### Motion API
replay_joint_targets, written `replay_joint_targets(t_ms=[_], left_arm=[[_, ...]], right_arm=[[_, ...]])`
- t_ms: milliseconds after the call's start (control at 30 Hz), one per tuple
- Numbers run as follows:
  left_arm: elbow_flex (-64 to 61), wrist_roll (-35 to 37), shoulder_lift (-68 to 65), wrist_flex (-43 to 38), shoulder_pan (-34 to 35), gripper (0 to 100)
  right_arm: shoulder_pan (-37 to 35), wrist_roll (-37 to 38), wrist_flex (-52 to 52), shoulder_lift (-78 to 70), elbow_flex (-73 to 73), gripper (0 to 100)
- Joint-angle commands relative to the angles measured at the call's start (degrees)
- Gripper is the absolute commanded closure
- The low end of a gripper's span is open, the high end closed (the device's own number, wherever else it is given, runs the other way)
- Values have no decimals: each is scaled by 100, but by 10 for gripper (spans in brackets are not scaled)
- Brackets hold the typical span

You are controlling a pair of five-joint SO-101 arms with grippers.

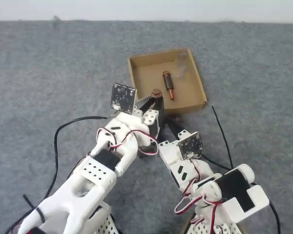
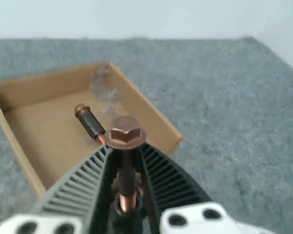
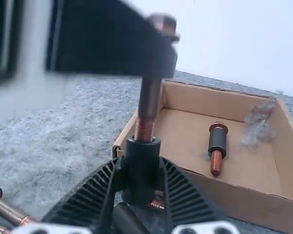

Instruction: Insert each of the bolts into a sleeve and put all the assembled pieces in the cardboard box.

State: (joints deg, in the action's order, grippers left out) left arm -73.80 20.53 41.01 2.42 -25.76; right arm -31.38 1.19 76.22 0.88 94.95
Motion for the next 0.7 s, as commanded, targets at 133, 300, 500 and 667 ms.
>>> replay_joint_targets(t_ms=[133, 300, 500, 667], left_arm=[[-303, -70, 202, -158, -114, 987], [-418, -70, 193, -132, -281, 987], [-418, -53, 193, -132, -255, 985], [-418, -35, 193, -141, -246, 984]], right_arm=[[356, 132, 57, 84, -9, 975], [365, 132, 57, 84, -18, 975], [365, 132, 57, 84, -9, 975], [382, 132, 57, 84, -9, 975]])
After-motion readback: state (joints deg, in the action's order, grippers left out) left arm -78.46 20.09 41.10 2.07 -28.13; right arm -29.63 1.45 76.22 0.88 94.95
